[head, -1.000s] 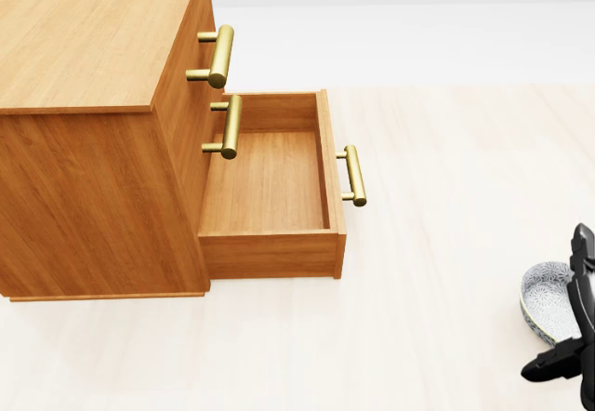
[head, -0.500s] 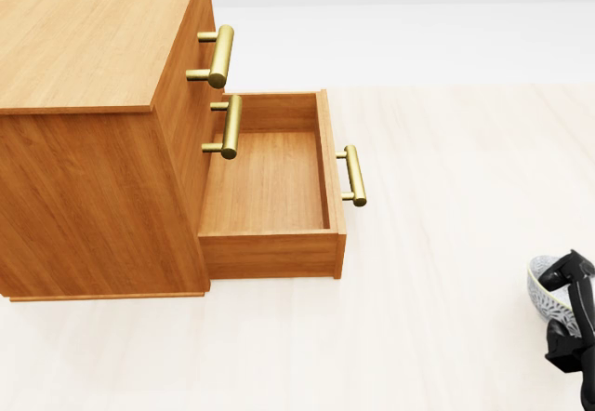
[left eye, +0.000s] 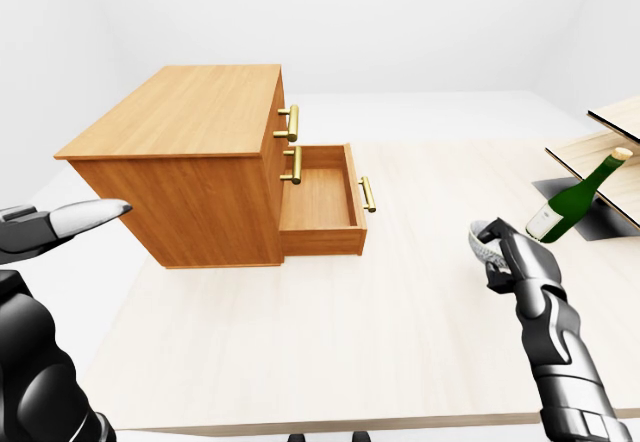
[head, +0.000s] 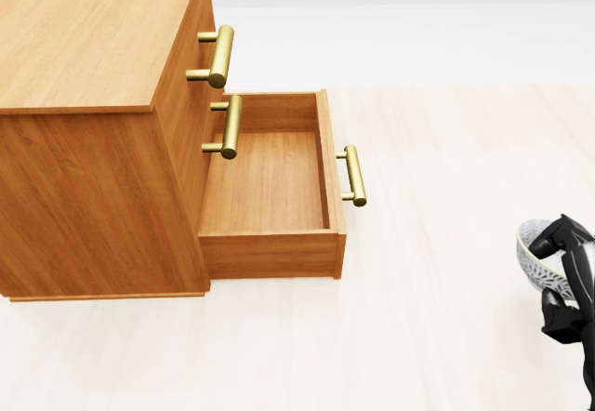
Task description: Put the bowl on top of the cabinet.
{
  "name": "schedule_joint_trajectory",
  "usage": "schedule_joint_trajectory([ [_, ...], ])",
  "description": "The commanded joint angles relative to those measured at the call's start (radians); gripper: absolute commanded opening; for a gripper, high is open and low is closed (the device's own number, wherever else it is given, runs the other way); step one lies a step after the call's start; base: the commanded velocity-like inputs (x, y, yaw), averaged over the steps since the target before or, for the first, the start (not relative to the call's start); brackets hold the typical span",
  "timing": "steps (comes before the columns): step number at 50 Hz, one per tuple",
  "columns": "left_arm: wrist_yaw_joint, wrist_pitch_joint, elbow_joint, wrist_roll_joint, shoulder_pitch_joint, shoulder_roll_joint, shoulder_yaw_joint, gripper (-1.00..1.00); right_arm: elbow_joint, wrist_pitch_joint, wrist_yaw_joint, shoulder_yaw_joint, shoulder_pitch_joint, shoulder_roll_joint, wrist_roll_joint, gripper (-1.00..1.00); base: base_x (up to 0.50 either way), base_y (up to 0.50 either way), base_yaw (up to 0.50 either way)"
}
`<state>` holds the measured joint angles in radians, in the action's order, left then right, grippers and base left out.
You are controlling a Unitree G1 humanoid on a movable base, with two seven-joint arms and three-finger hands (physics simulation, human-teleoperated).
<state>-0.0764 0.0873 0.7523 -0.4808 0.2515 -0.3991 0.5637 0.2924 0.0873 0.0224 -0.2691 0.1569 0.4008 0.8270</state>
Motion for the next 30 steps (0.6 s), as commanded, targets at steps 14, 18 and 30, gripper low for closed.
schedule_joint_trajectory([
  [14,-0.002,0.000,-0.001,-0.005,0.000,-0.004,0.005,0.89,-0.260,0.000,0.175,0.002,0.093,-0.016,0.119,-1.00,0.00,0.00,0.00],
  [18,-0.004,0.000,0.001,-0.008,0.000,-0.005,0.006,0.89,-0.273,0.000,0.193,0.009,0.116,-0.013,0.132,-1.00,0.00,0.00,0.00],
  [30,-0.003,0.000,0.003,-0.005,-0.001,-0.003,0.004,0.89,-0.297,0.000,0.259,0.041,0.219,-0.006,0.169,-1.00,0.00,0.00,0.00],
])
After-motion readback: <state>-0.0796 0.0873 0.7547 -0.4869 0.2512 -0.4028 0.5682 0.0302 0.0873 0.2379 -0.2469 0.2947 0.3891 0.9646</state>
